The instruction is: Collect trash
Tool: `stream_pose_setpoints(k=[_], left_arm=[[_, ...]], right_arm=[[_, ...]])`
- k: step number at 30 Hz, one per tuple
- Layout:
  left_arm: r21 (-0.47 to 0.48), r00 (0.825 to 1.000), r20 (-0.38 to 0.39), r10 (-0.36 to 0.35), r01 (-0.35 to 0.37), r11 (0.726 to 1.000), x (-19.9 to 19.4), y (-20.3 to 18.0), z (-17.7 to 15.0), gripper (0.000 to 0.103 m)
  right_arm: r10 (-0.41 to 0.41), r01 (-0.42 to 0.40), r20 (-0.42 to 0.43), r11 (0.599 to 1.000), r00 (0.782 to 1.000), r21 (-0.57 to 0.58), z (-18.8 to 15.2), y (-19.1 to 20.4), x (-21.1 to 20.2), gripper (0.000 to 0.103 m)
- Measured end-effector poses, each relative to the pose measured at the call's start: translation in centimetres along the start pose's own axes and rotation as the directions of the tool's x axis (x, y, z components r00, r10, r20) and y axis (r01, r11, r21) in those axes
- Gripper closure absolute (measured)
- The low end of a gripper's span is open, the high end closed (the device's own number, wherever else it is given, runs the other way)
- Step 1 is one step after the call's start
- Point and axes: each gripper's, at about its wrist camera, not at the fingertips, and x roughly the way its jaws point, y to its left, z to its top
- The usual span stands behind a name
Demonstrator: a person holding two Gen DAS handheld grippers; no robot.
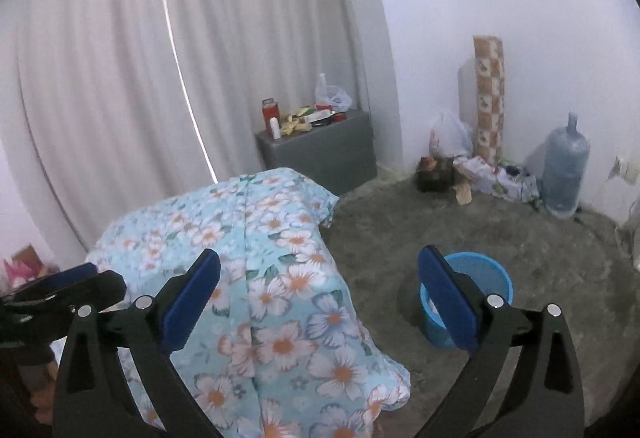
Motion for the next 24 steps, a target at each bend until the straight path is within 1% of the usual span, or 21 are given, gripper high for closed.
stream_pose_setpoints(k=[2,4,5,6,8,10,12,13,16,18,22,24], left_arm=[[-0.007,0.998,0.004,0.057,-0.057,0.998,-0.7,0.4,-1.4,0.009],[0.009,0.993,0.001,0.122,-0.122,0.993,-0.7,0.5,-2.6,0.009],[0.026,0.985,-0.003,0.171,-0.171,0.985,-0.6,0.4,-3.3,0.009],[0.033,0.98,-0.007,0.201,-0.2,0.979,-0.7,0.3,-3.9,0.009],[0.042,0.968,-0.028,0.249,-0.248,0.968,-0.6,0.3,-5.0,0.009],[0.035,0.954,-0.071,0.291,-0.289,0.957,0.1,0.4,-5.9,0.009],[0.019,0.944,-0.112,0.311,-0.311,0.95,0.5,0.6,-6.9,0.009],[0.011,0.934,-0.14,0.327,-0.329,0.944,0.8,0.7,-7.4,0.009],[-0.009,0.916,-0.224,0.333,-0.344,0.939,1.5,1.0,-8.7,0.009],[-0.012,0.904,-0.263,0.338,-0.353,0.936,1.9,1.1,-9.4,0.009],[-0.013,0.887,-0.275,0.37,-0.388,0.922,2.2,1.4,-9.8,0.009],[-0.023,0.881,-0.286,0.377,-0.399,0.917,2.4,1.6,-9.7,0.009]], right_arm=[[-0.021,0.021,-0.004,0.998,1.0,-0.057,-0.6,1.3,-0.6,0.007],[-0.046,0.044,-0.023,0.993,0.999,-0.11,-1.2,2.2,-0.9,0.007],[-0.053,0.048,-0.036,0.991,0.998,-0.122,-1.4,2.4,-0.8,0.007],[-0.056,0.048,-0.054,0.99,0.997,-0.134,-1.8,2.6,-0.7,0.007],[-0.055,0.038,-0.109,0.988,0.993,-0.153,-2.7,2.7,-0.5,0.007],[-0.07,0.043,-0.157,0.985,0.985,-0.167,-3.7,2.6,-0.3,0.007],[-0.088,0.043,-0.221,0.979,0.971,-0.2,-5.2,2.6,0.1,0.007],[-0.099,0.046,-0.245,0.976,0.965,-0.213,-5.8,2.6,0.3,0.007],[-0.111,0.034,-0.321,0.971,0.941,-0.237,-7.7,2.5,0.9,0.007],[-0.122,0.035,-0.355,0.97,0.927,-0.242,-8.4,2.3,1.2,0.007],[-0.136,0.044,-0.37,0.968,0.919,-0.246,-8.9,2.1,1.3,0.007],[-0.144,0.05,-0.385,0.969,0.912,-0.243,-9.2,1.8,1.6,0.007]])
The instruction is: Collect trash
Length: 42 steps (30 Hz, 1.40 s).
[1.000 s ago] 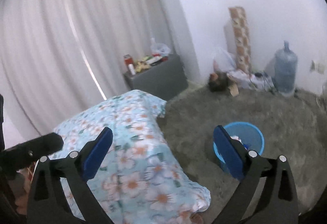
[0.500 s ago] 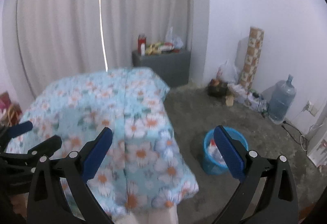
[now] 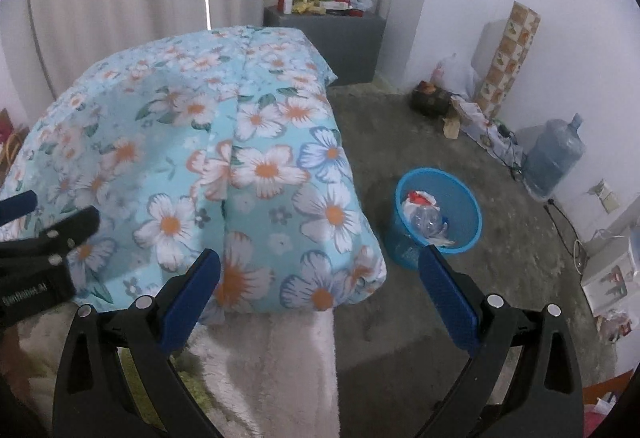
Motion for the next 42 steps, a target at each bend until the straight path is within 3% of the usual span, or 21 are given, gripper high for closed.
stream_pose_setpoints(k=[15,42], left_arm=[[0.027,0.999,-0.003,0.046,-0.046,0.999,0.1,-0.7,0.4,0.009],[0.056,0.999,-0.002,0.035,-0.035,0.998,-0.2,-1.6,0.8,0.009]], right_arm=[[-0.039,0.039,-0.017,0.999,0.999,0.032,-0.1,-2.3,0.4,0.007],[-0.06,0.06,0.005,0.997,0.998,0.048,0.5,-3.2,-0.4,0.007]])
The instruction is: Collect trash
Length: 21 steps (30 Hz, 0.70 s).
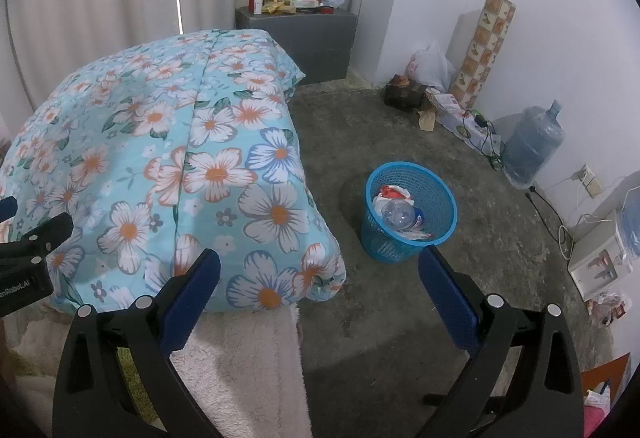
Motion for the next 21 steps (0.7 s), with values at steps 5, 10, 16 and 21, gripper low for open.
stream_pose_setpoints(k=[5,10,16,21], left_arm=[[0.0,1.0,0.003,0.001,-0.001,1.0,-0.07,-0.02,0.02,0.009],[0.002,1.0,0.003,0.0,0.0,1.0,-0.02,0.01,0.11,0.009],[0.0,1.0,0.004,0.002,-0.002,1.0,0.02,0.03,0.18,0.009],[0.003,1.0,0.001,0.0,0.0,1.0,0.05,0.08,0.21,0.009]], right_arm=[[0.001,-0.001,0.0,1.0,1.0,0.0,-0.04,-0.04,0.0,0.007],[-0.002,0.002,0.005,1.0,1.0,0.001,0.18,-0.06,-0.16,0.007],[-0.006,0.006,0.008,1.0,1.0,0.005,0.32,-0.18,-0.29,0.007],[-0.004,0.004,0.008,1.0,1.0,0.004,0.35,-0.21,-0.29,0.007]])
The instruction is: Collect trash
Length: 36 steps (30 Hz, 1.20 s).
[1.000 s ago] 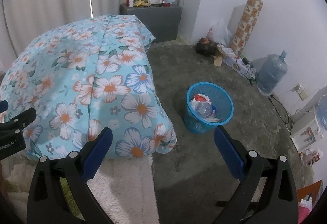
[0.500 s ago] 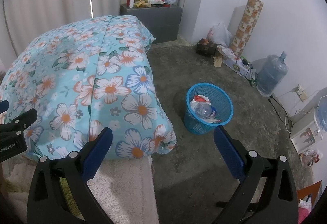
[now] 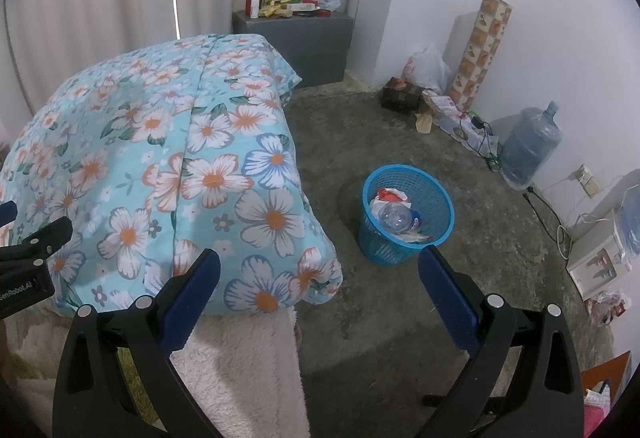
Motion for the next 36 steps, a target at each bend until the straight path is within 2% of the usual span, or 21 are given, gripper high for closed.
stream_pose_setpoints(k=[36], left_arm=[[0.002,1.0,0.003,0.001,-0.001,1.0,0.06,0.1,0.05,0.009]], right_arm=[[-0.003,0.003,0.002,1.0,1.0,0.003,0.04,0.3,-0.12,0.007]])
